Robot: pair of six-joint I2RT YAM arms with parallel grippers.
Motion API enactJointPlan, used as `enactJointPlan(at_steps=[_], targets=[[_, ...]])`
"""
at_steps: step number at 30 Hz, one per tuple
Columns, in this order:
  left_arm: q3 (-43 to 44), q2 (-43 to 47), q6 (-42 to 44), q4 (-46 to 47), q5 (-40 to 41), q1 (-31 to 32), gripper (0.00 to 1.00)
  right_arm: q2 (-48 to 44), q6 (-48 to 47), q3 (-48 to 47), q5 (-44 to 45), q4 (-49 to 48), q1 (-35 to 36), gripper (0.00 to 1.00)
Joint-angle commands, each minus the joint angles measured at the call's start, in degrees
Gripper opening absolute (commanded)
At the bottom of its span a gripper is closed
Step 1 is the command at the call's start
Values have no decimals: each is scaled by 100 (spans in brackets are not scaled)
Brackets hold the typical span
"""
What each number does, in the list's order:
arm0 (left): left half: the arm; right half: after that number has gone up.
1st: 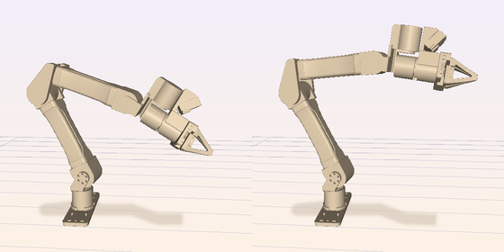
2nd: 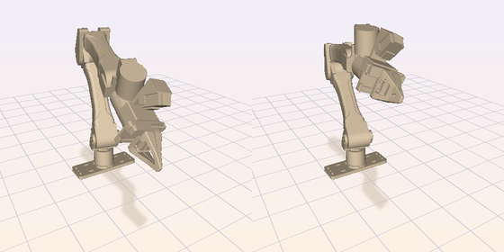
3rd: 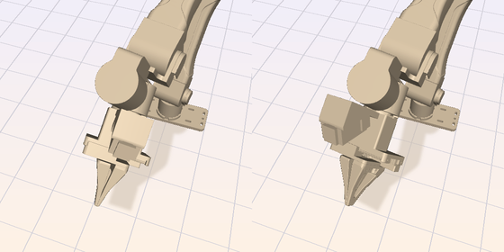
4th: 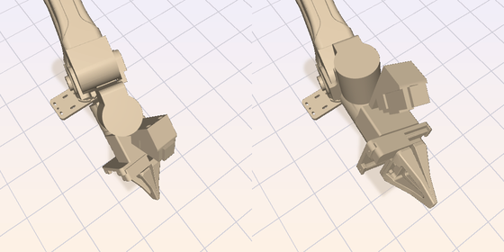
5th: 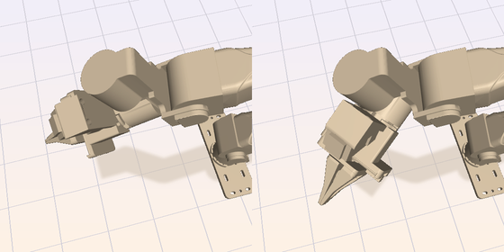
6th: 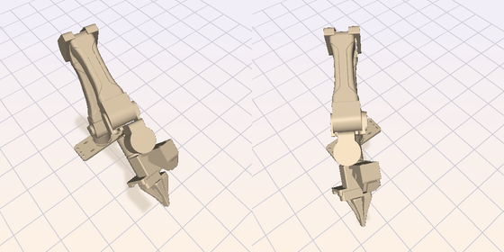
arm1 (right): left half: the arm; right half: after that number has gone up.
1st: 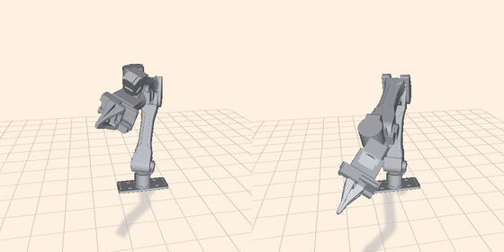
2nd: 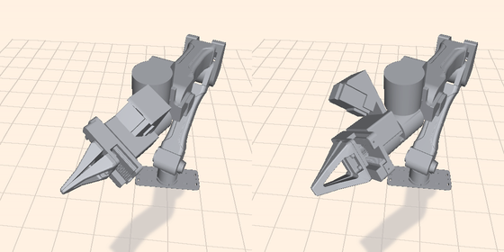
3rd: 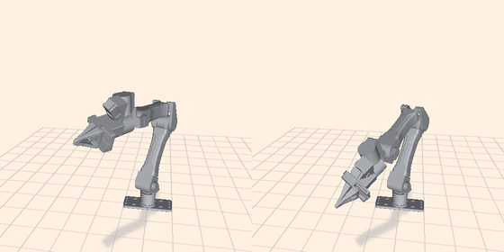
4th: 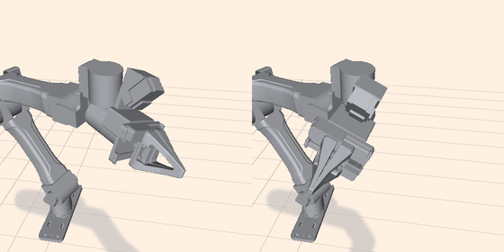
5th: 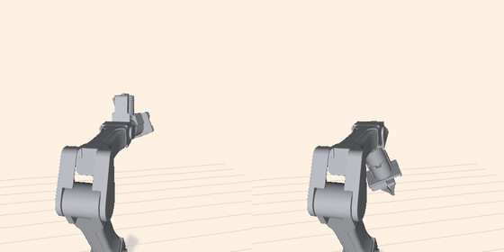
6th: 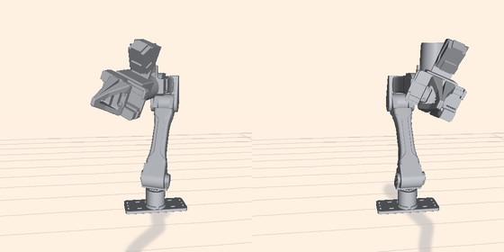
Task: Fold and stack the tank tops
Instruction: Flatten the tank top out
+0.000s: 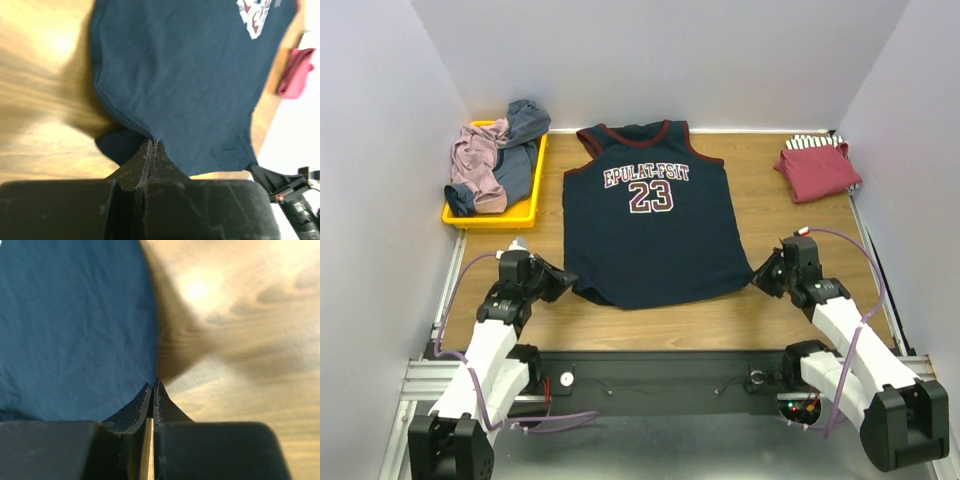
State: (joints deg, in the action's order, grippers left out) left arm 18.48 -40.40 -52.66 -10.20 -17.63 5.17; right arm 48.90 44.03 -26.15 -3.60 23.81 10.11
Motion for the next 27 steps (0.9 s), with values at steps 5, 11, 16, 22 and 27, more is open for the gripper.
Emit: enactJointPlan(at_steps=[5, 11, 16, 22, 27], targets=[[77, 50, 178, -501, 154, 423, 0, -118, 246, -434, 481, 765, -18, 9], [269, -3, 300, -825, 198, 476, 0, -4, 158, -830, 895, 1081, -18, 30], [621, 129, 406, -1448, 453, 476, 0, -293, 185, -795, 861, 1152, -18, 56], [947, 401, 520, -2100, 506, 476, 32, -276, 1, -953, 386, 1126, -9, 61], [1377, 560, 520, -2522, 620, 476, 50, -154, -79, -1023, 96, 766, 175, 62]])
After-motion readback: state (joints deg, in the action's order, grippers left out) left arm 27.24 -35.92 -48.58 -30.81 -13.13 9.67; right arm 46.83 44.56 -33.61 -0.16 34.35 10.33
